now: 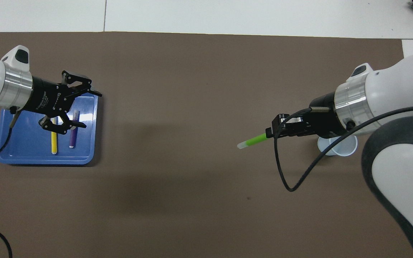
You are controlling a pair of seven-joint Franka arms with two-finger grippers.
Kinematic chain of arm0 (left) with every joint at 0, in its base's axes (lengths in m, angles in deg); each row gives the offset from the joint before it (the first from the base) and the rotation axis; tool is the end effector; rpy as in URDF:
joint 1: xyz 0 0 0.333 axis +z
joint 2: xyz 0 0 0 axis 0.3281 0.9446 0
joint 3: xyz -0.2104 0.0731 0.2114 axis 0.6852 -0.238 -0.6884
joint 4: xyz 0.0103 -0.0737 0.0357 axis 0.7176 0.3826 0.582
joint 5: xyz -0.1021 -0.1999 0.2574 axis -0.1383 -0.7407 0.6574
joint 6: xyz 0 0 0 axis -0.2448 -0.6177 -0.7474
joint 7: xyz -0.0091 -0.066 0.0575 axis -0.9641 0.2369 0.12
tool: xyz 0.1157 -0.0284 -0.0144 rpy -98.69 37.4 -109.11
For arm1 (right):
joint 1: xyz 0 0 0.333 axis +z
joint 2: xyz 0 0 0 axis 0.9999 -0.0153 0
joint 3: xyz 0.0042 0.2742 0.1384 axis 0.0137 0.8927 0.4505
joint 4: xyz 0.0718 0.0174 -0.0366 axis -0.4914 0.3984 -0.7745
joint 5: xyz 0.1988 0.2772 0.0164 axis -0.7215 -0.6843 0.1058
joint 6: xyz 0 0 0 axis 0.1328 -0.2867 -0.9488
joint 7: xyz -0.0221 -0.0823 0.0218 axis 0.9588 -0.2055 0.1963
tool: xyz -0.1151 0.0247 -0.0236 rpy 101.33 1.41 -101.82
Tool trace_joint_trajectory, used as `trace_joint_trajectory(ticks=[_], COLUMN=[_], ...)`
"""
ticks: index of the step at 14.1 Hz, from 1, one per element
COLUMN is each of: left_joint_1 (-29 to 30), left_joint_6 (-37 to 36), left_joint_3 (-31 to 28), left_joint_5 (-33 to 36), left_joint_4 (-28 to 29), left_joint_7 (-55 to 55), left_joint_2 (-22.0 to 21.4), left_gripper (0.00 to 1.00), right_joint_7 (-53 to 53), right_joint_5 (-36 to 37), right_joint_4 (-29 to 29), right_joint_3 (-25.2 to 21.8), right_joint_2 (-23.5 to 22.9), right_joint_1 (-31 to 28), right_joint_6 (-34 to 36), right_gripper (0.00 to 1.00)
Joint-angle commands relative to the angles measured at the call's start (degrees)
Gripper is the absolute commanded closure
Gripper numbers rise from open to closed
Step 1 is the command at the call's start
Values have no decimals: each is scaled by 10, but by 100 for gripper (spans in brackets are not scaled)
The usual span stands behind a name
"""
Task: Right arm passes pens to left for tray arrangement
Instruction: 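Carry the green pen toward the left gripper with the right gripper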
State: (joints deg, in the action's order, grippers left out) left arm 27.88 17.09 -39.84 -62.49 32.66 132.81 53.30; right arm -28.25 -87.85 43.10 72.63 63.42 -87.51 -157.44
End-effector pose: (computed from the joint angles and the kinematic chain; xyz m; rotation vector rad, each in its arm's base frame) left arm 0.5394 -0.0870 0.4973 2.3330 1.2907 -0.4120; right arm 0.4855 0.1781 0.5740 -2.6018 0.0685 0.1313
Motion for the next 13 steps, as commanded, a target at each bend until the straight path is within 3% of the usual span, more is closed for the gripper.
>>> trace_joint_trajectory(ticks=[1, 5, 8, 11, 13], left_joint_1=[-16, -71, -107, -140, -165], left_joint_6=[54, 135, 151, 187, 223], left_joint_3=[-6, -7, -7, -7, -7], left_joint_5=[-49, -73, -73, -73, -73], left_joint_4=[40, 100, 123, 150, 162], left_joint_7=[124, 246, 301, 374, 410], left_joint_2=[-41, -101, -125, -142, -145], left_gripper=[0, 0, 0, 0, 0], right_joint_7=[-81, -179, -246, -300, -312], right_joint_5=[-64, -103, -134, -168, -176], right_joint_4=[90, 162, 167, 204, 217], right_joint_3=[0, 0, 0, 0, 0], right_joint_2=[47, 63, 61, 57, 54], right_joint_1=[29, 110, 139, 202, 228], right_joint_6=[-96, -304, -374, -517, -561], right_gripper=[100, 100, 100, 100, 100])
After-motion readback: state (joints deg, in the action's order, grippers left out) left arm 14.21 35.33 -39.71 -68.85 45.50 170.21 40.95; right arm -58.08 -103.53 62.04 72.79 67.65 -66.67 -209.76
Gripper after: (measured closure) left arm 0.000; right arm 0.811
